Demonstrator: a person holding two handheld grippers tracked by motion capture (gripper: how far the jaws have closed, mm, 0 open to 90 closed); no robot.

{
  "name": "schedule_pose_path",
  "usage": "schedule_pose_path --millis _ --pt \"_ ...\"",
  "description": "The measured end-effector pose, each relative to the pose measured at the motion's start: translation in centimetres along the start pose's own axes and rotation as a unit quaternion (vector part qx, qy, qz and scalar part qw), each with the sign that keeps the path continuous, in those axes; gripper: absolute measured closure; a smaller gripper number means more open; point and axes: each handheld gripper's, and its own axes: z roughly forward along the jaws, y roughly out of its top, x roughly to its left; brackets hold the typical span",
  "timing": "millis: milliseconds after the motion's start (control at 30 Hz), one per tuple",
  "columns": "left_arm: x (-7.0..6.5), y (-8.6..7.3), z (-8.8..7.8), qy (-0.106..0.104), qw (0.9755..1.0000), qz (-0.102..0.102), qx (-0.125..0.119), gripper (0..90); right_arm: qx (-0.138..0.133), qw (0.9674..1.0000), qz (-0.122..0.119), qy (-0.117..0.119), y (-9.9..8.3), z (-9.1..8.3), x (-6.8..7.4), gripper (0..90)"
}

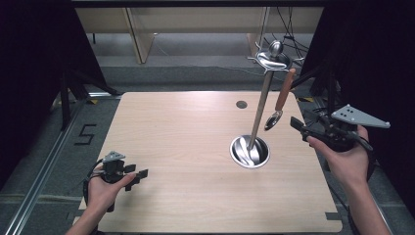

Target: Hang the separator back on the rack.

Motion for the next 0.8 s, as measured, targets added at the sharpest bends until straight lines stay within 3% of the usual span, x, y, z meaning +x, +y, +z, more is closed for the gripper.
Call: schedule_pose_path --millis 33,100,267,333,567,800 --pt "0.0 0.0 0.0 0.001 1.0 0.003 0.001 38.3 -0.001 0.9999 -0.014 -0.004 -0.3 0.0 -0.4 43.5" --pt "0.0 0.0 0.0 0.001 1.0 0.001 0.001 38.2 0.007 0.9999 0.007 -0.005 -1.2 0.0 -0.6 43.1" --pt "0.0 0.0 0.0 0.001 1.0 0.0 0.003 38.1 0.018 0.9997 0.014 -0.012 -3.0 0.2 -1.2 42.8" --pt "0.0 0.0 0.0 0.001 1.0 -0.001 0.0 38.1 0.033 0.9989 0.028 -0.019 -3.7 0.3 -1.2 42.7" --pt "0.0 0.0 0.0 0.0 1.0 -0.001 -0.001 38.0 0.053 0.9979 0.03 -0.022 -6.1 0.9 -1.7 42.3" --pt "0.1 -0.1 0.0 0.001 1.0 0.0 -0.004 37.9 0.077 0.9951 0.054 -0.029 -7.9 1.4 -2.1 42.0"
